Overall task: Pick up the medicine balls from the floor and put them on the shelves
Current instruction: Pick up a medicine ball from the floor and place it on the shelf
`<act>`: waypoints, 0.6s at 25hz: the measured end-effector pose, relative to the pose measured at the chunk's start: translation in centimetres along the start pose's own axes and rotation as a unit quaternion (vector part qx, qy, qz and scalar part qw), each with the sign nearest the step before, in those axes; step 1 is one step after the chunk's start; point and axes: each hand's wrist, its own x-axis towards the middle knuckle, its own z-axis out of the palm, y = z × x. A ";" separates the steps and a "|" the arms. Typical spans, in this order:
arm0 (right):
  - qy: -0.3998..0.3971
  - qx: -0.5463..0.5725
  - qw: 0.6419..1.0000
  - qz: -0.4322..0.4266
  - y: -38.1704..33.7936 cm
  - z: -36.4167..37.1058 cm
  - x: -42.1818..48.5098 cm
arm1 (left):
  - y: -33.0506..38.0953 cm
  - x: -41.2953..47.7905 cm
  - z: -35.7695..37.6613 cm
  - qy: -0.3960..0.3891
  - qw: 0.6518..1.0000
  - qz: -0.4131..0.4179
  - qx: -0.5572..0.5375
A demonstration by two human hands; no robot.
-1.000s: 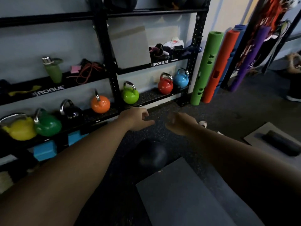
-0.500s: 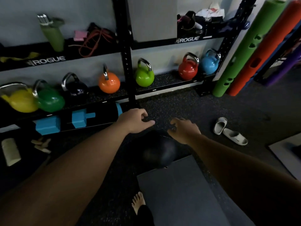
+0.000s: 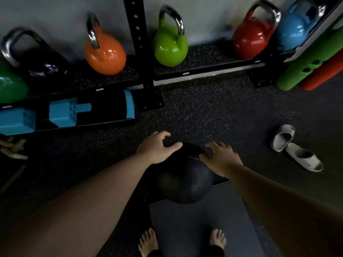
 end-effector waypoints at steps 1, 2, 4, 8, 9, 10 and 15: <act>-0.014 0.006 1.000 0.000 1.1 2.3 2.8 | -1.5 2.6 2.1 0.000 0.998 -0.032 -0.057; -0.028 0.014 1.000 0.001 2.3 4.7 5.8 | -3.2 5.3 4.3 0.005 0.992 -0.064 -0.112; -0.041 0.041 0.998 0.017 5.1 9.6 12.0 | -7.0 10.6 9.5 0.021 0.979 -0.115 -0.167; -0.035 0.156 0.986 0.045 9.5 18.6 19.4 | -14.6 16.8 18.3 0.043 0.970 -0.156 -0.181; -0.035 0.190 0.980 0.042 10.4 20.4 20.5 | -16.0 17.7 20.0 0.043 0.963 -0.170 -0.204; -0.025 0.222 0.974 0.042 11.0 21.7 21.2 | -17.0 18.3 21.1 0.040 0.953 -0.189 -0.232; 0.015 0.338 0.941 0.018 12.3 23.1 22.6 | -18.9 18.3 23.7 0.028 0.924 -0.187 -0.332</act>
